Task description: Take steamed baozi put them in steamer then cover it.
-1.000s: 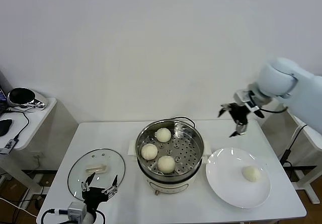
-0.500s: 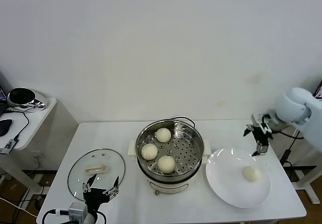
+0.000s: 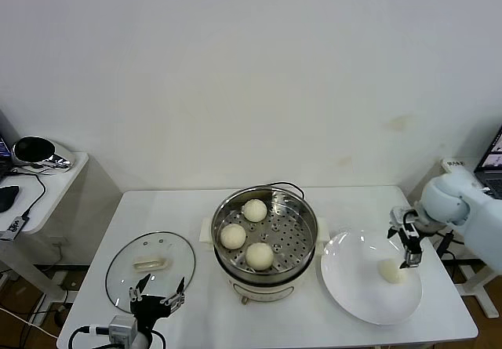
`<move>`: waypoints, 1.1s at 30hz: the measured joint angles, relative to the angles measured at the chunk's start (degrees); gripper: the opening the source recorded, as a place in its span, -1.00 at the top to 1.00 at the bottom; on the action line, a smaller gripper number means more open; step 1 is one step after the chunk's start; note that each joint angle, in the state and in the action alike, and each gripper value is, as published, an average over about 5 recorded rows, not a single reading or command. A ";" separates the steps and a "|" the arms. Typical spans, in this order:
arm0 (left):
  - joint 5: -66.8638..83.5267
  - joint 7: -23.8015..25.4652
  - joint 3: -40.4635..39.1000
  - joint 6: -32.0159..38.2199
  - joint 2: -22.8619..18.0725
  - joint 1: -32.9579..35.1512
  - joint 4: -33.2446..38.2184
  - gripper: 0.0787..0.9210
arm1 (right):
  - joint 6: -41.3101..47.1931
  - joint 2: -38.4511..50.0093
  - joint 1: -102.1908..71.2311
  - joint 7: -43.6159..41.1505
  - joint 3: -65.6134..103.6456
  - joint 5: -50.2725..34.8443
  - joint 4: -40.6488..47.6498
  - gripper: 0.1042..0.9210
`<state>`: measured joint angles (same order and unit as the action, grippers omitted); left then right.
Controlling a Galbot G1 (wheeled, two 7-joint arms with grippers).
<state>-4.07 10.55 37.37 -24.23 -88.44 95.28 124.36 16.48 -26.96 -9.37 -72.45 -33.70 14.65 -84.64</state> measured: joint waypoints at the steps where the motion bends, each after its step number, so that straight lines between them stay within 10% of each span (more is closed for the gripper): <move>1: -0.03 0.00 -0.01 0.00 -0.01 0.00 -0.05 -0.77 | -0.10 -0.16 -0.79 0.16 0.42 0.35 0.28 -0.76; 33: -0.24 -0.04 -0.07 0.09 -0.07 0.15 -0.96 -0.77 | -0.84 -4.12 -10.55 6.62 5.08 5.54 5.60 -0.76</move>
<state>-4.31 10.51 37.30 -24.14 -88.52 95.44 123.40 15.64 -31.09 -19.92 -65.83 -28.62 20.19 -79.04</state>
